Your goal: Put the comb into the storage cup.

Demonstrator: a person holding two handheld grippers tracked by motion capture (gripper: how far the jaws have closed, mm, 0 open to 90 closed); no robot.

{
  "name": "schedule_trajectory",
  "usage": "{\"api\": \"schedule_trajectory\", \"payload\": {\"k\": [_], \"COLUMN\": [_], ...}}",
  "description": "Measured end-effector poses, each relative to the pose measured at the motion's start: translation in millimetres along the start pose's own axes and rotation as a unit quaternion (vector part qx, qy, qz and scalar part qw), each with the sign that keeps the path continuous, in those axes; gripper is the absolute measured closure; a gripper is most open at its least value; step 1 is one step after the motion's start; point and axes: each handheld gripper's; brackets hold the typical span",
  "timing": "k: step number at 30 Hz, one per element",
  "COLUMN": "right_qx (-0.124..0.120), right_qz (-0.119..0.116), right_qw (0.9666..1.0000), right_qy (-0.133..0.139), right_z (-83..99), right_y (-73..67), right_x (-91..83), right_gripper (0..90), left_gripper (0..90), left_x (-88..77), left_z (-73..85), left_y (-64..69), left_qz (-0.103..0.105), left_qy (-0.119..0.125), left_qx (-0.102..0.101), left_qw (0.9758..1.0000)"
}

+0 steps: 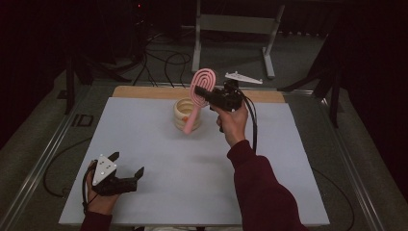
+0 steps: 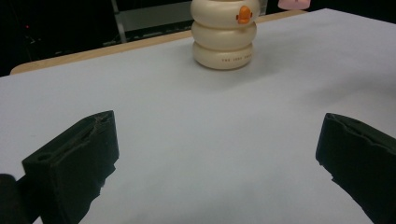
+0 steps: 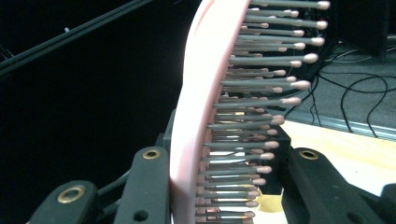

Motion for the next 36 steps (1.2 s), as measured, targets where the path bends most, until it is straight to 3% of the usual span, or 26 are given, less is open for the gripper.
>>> {"api": "schedule_trajectory", "payload": {"k": [21,36], "right_qx": [-0.016,-0.008], "right_qz": [0.025,0.034], "right_qw": [0.9995,0.9992], "right_qy": [0.008,0.021], "right_z": [-15.6,-22.0], "right_y": [7.0,16.6], "right_x": [7.1,6.2], "right_gripper": [64.4,64.4], "left_gripper": [0.0,0.0], "left_x": [-0.7,-1.0], "left_z": [0.2,0.6], "left_y": [-0.3,-0.4], "left_qz": [-0.001,-0.002], "left_qy": [0.001,0.001], "left_qx": [0.0,0.001], "left_qw": [1.0,1.0]}}
Point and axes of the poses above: each handheld gripper's, and its own axes: x roughly forward along the jaws, z roughly out of its underside, y roughly to its right, and after that the axes turned 1 degree about -z, right-handed
